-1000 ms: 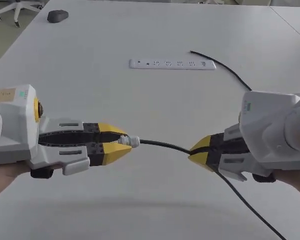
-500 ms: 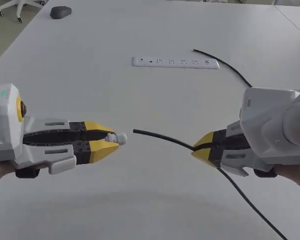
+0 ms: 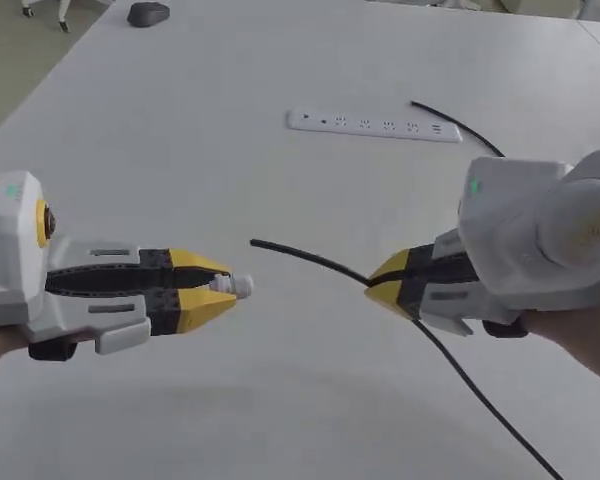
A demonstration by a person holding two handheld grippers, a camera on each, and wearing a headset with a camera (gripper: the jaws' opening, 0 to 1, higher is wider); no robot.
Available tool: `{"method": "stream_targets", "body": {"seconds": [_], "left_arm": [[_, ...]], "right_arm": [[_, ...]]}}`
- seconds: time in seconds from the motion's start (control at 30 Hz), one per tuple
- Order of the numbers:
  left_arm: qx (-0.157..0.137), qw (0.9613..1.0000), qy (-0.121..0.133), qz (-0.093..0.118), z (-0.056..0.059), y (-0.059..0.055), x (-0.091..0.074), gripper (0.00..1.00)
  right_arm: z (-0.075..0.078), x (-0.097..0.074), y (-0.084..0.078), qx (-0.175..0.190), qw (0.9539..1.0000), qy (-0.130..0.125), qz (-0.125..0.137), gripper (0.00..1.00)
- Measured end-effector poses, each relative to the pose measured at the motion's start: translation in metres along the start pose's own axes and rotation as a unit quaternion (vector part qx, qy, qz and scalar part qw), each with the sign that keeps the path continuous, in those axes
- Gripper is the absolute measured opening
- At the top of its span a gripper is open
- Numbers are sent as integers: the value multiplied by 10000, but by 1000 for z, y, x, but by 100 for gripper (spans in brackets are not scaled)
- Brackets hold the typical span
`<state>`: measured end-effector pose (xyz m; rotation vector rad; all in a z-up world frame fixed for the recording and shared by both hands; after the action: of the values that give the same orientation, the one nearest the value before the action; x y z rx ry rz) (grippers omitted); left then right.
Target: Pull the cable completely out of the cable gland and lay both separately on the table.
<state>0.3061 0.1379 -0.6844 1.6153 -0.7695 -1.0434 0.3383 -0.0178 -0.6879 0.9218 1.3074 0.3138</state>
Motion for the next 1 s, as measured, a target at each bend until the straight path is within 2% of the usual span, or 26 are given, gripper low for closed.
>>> {"method": "stream_targets", "body": {"seconds": [0.17, 0.33, 0.57, 0.67, 1.0], "left_arm": [[-26, 9999, 103, -21, 4, -7, -10, 15], [-112, 9997, 211, -49, 7, -15, -18, 15], [-213, 9991, 352, -67, 9, -27, -29, 15], [-263, 9989, 381, -76, 10, -33, -32, 15], [-501, 9973, 529, -89, 18, -60, -42, 15]], "right_arm": [[0, 13, 16, 119, 9999, -42, 49, 0], [-6, 27, 33, 174, 9997, 75, 181, 0], [-18, 56, 63, 149, 9986, 331, 387, 0], [-21, 68, 70, 250, 9976, 458, 455, 0], [-31, 113, 80, 348, 9966, 669, 335, 0]]}}
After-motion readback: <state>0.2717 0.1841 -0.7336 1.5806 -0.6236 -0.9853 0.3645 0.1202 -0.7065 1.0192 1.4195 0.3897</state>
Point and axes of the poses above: the centre of the closed fingertips' face, and the gripper's own axes: x roughly forward along the fingers, z roughly to its right, y roughly out of its top, the point moved 4 cm from there along -x, roughly backward along the fingers, and after that the axes turned 15 degrees about x, right-handed, at the moved point
